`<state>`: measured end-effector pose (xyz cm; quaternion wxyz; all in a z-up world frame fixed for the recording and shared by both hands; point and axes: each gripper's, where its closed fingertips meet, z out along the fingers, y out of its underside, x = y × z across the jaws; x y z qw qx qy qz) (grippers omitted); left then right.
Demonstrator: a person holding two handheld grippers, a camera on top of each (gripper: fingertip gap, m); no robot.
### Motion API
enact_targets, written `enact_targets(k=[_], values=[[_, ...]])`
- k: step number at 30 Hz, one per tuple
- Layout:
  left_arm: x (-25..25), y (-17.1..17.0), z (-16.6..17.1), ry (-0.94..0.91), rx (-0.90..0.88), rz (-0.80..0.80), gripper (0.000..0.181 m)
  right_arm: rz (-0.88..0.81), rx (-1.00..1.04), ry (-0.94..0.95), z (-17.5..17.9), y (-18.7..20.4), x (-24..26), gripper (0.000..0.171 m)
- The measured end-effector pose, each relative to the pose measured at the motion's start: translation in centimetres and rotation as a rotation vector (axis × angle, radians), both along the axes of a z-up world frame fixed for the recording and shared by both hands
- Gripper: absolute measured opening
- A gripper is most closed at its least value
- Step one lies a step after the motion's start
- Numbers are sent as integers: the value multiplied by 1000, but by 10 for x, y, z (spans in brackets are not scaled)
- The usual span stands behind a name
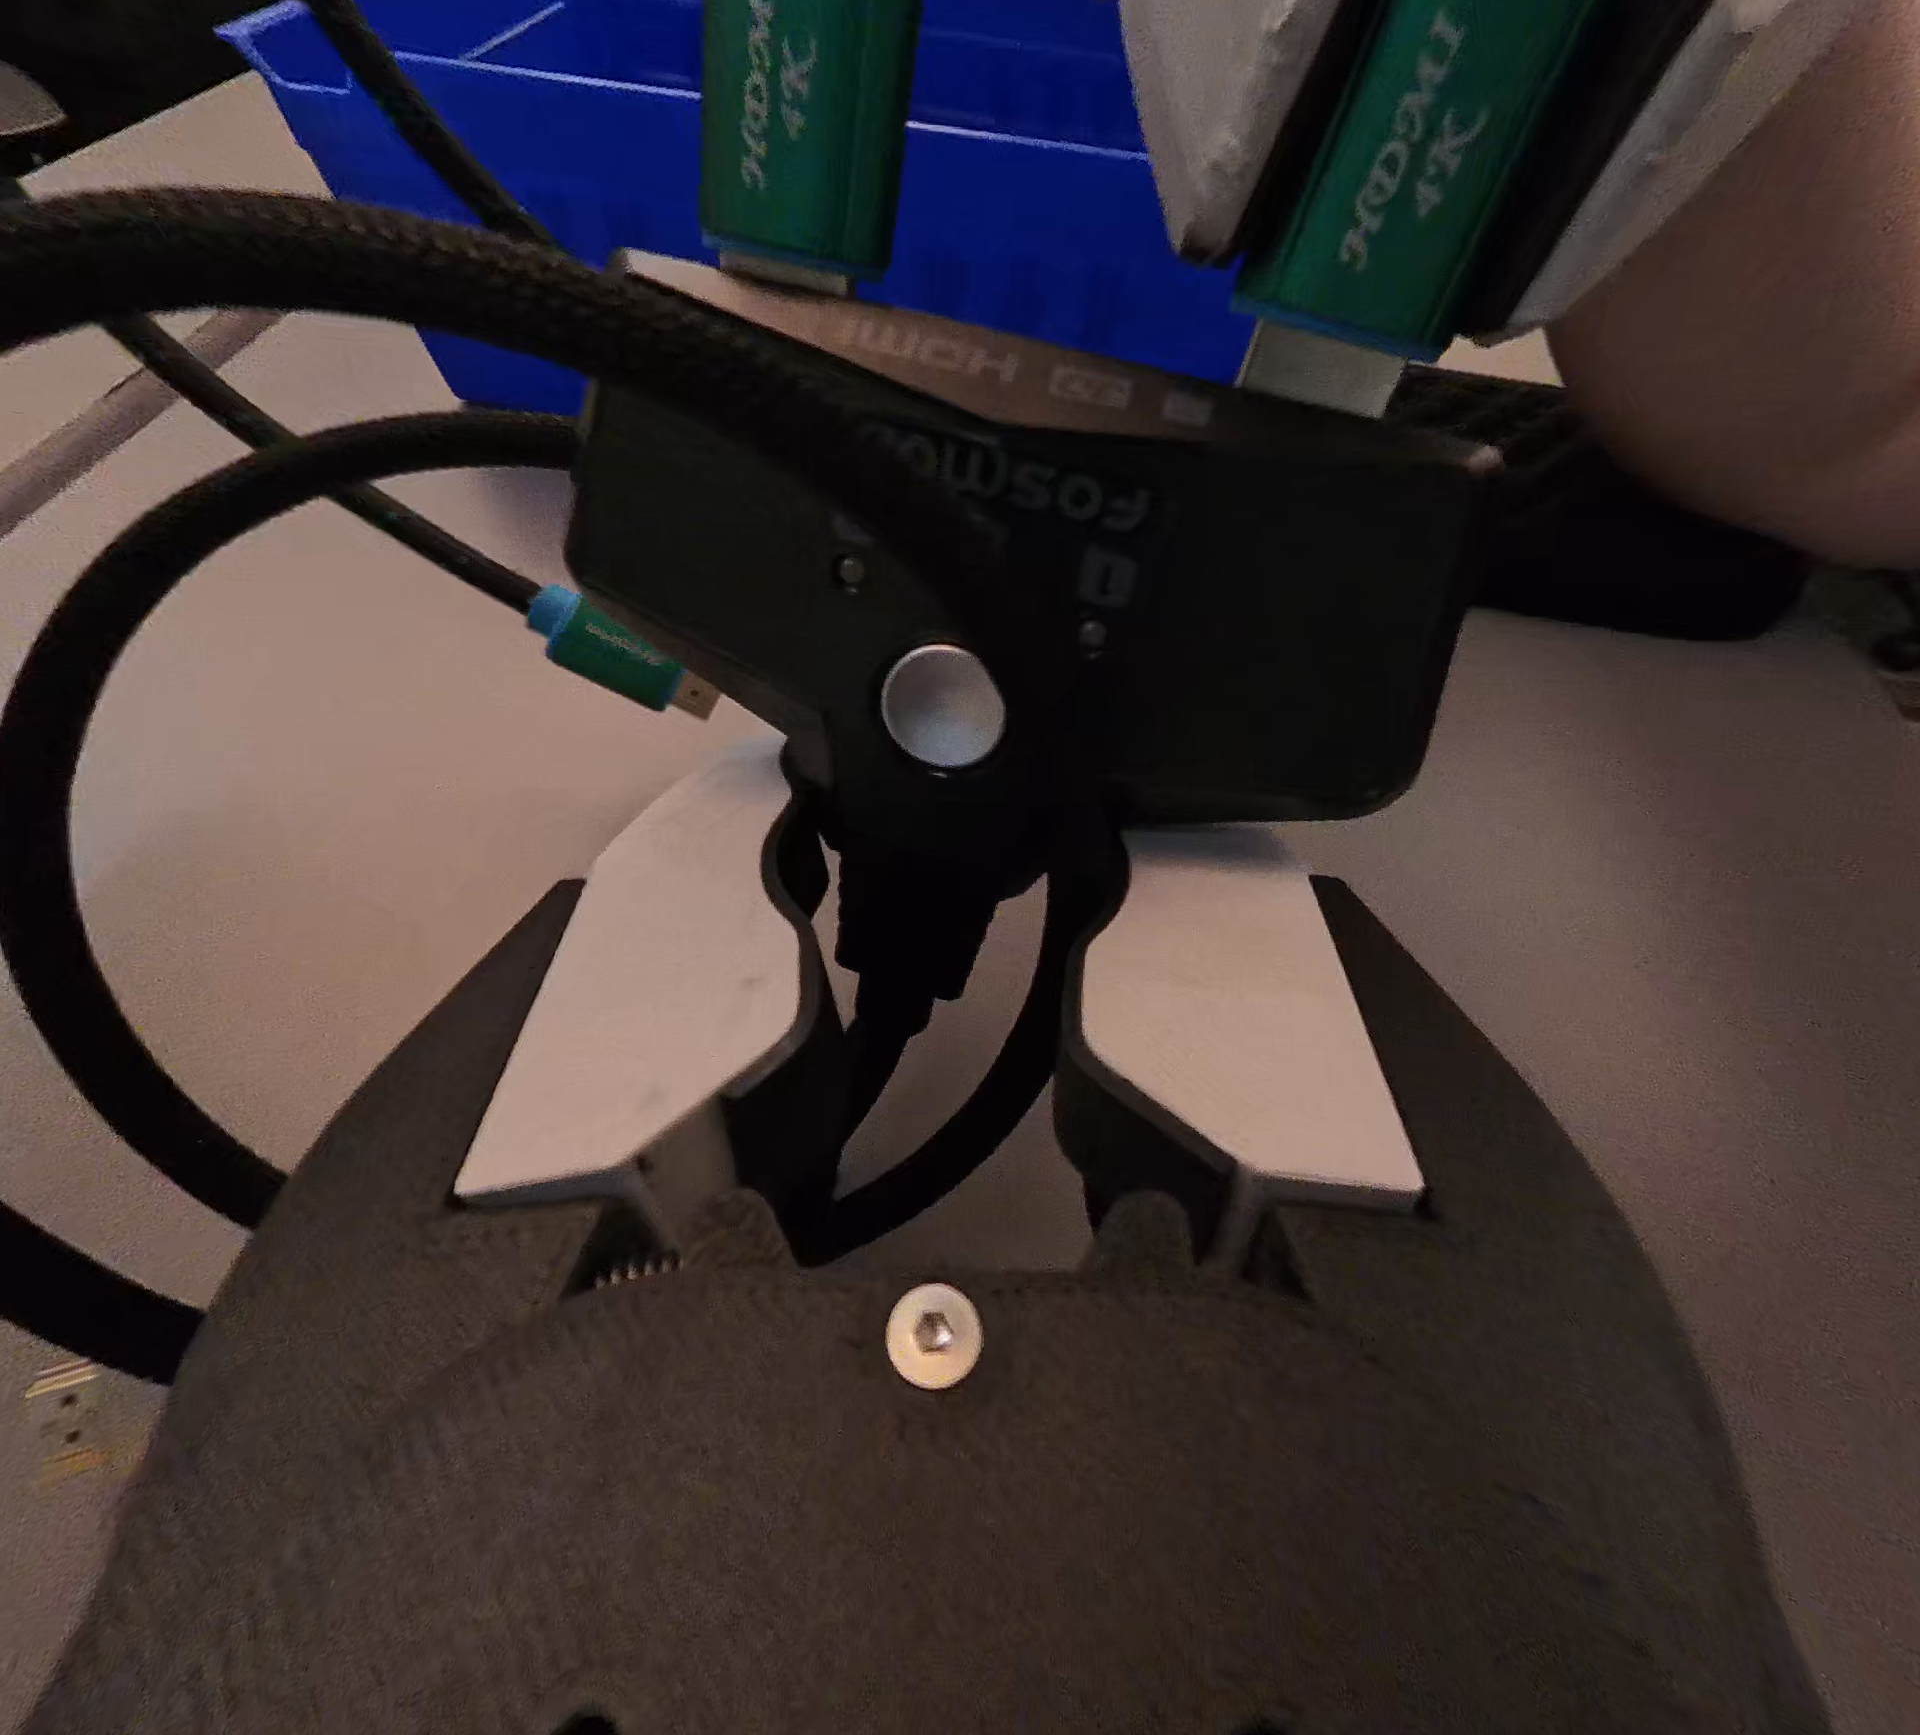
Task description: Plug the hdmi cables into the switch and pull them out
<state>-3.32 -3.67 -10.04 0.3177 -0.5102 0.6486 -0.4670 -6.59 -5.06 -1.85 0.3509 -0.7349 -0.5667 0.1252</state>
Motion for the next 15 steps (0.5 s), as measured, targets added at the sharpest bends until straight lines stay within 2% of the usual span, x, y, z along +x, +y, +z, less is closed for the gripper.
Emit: enact_targets(k=[6, 10, 15], values=[[1, -2, -5, 43, -36, -18, 50, 27, 16, -3, -2, 1, -3, 22], [1, -1, -6, 54, 3, -17, 45, 55, 35, 3, -1, -1, -5, 22], [-3, 7, 16, -48, 100, 53, 43, 21, 92, -12, 5, 2, 2, 30]])
